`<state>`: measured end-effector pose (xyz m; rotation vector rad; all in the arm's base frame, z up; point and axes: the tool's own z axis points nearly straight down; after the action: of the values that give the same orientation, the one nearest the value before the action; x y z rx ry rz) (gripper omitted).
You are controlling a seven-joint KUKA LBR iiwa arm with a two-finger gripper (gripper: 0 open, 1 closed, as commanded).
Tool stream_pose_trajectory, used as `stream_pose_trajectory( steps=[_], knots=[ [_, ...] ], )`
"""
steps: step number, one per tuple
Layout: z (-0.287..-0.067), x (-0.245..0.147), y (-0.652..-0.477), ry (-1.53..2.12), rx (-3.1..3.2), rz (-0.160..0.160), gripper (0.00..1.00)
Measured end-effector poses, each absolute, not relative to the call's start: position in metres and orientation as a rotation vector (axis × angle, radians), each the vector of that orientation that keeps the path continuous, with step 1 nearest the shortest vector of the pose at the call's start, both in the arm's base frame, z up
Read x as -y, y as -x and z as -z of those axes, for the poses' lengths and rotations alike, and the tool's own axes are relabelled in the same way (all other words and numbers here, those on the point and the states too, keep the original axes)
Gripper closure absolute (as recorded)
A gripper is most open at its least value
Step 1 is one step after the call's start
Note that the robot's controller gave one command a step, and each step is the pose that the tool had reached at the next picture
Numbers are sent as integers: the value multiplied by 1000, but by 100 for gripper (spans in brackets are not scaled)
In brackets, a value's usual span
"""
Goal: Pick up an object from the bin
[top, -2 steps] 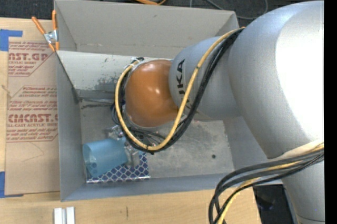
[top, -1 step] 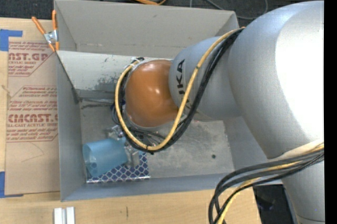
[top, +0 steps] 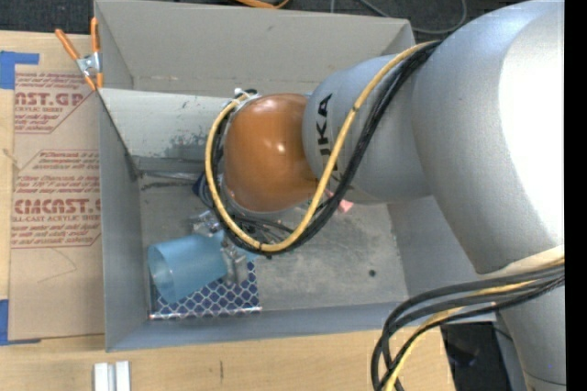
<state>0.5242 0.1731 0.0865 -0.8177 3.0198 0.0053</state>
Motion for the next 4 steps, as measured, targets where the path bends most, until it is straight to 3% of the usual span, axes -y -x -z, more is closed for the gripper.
stream_pose_trajectory(
  steps=[1, 2, 3, 4],
  knots=[
    [-136, -165, -524, 798, -3030, -6, 100],
    [-149, -164, -534, 781, -3008, -8, 100],
    [-108, -149, -561, 846, -3012, -8, 100],
    [-89, -128, -583, 985, -2952, -6, 100]
  ],
)
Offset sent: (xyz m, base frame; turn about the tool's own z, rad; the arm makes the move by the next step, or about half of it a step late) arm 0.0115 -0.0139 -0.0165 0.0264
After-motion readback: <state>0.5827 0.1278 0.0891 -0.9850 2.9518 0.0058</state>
